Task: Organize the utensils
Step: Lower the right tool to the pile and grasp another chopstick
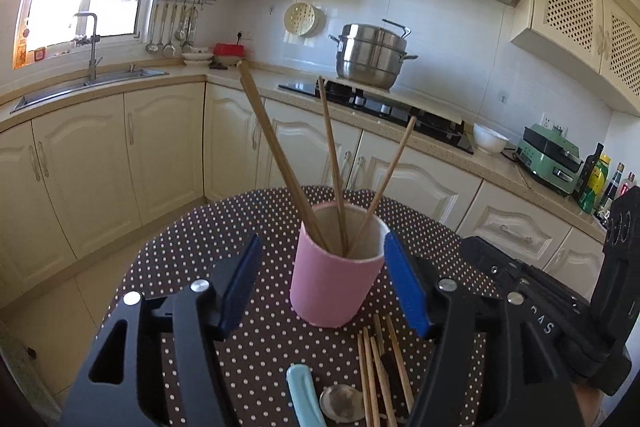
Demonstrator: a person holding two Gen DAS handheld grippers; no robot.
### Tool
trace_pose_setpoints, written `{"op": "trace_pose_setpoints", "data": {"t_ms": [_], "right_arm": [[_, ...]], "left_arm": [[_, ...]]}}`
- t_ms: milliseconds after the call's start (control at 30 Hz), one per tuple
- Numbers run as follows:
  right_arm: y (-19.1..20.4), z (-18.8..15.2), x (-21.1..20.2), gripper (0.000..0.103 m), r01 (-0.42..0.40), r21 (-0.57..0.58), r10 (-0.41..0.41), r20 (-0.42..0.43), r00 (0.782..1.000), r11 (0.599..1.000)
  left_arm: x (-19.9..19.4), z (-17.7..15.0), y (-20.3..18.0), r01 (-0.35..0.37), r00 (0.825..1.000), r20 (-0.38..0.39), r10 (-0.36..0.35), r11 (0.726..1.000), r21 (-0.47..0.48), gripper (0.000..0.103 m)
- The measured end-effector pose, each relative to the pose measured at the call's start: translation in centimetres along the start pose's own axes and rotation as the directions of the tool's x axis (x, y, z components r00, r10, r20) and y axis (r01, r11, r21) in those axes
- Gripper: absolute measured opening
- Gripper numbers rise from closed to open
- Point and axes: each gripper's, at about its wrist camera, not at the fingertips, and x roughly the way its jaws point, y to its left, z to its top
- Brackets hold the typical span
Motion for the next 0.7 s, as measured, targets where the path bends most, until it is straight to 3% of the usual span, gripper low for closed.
{"op": "trace_pose_setpoints", "data": {"t_ms": [233, 300, 367, 400, 600, 667, 700], "right_arm": [[-0.9, -4.6, 0.7, 0.008, -0.001, 0.049, 0.012, -0.224, 0.974, 0.999], [-1.0, -5.9, 0.9, 0.016, 0.006, 0.057, 0.010, -0.270, 0.963, 0.998], [-1.2, -7.0, 1.1, 0.041, 0.005, 0.068, 0.016, -0.306, 0.952, 0.998], [-1.1, -7.3, 1.0, 0.046, 0.005, 0.066, 0.016, -0.314, 0.949, 0.998], [-0.4, -8.8, 1.8, 0.046, -0.019, 0.069, 0.044, -0.385, 0.922, 0.997], [-0.1, -9.2, 2.3, 0.032, -0.029, 0.060, 0.051, -0.406, 0.912, 0.998], [0.0, -9.3, 2.5, 0.031, -0.030, 0.059, 0.052, -0.415, 0.908, 0.998]], "left_arm": [[1.3, -3.2, 0.7, 0.028, 0.984, -0.178, -0.032, 0.999, -0.023, 0.062], [1.7, -4.1, 0.8, 0.031, 0.974, -0.225, -0.036, 0.999, -0.026, 0.062], [2.1, -5.0, 0.9, 0.031, 0.963, -0.267, -0.038, 0.999, -0.029, 0.062], [2.2, -5.3, 1.0, 0.027, 0.959, -0.280, -0.035, 0.999, -0.031, 0.062], [2.6, -7.5, 1.9, -0.008, 0.934, -0.357, -0.007, 0.999, -0.040, 0.062], [2.7, -8.1, 1.9, -0.019, 0.925, -0.381, 0.006, 0.999, -0.030, 0.062], [2.7, -8.3, 2.0, -0.025, 0.921, -0.388, 0.013, 0.999, -0.026, 0.062]]}}
